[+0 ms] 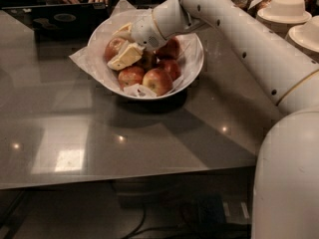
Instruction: Pick apple from white bowl
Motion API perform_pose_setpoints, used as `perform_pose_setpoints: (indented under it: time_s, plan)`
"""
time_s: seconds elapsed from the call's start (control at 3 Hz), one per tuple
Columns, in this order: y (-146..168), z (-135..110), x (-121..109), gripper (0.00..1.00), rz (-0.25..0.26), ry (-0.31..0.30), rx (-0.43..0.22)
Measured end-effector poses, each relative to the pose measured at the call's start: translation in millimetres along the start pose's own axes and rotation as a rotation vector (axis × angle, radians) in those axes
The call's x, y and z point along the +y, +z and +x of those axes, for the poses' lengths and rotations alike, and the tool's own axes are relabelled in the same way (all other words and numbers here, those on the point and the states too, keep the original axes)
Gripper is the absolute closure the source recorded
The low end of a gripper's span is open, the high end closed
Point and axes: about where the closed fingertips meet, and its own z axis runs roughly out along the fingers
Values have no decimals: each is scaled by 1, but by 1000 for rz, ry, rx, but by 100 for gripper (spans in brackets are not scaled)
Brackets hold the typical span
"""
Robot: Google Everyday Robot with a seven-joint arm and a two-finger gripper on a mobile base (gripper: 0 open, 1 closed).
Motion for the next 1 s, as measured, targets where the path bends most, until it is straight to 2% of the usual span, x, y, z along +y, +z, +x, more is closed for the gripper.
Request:
perform_pose_setpoints:
  time_s: [0.33,0.67,1.0]
  plan:
    - [0,0,0,85,0,0,0]
    - [0,0,0,100,0,0,0]
    - [-1,-1,0,100,1,-1,-12]
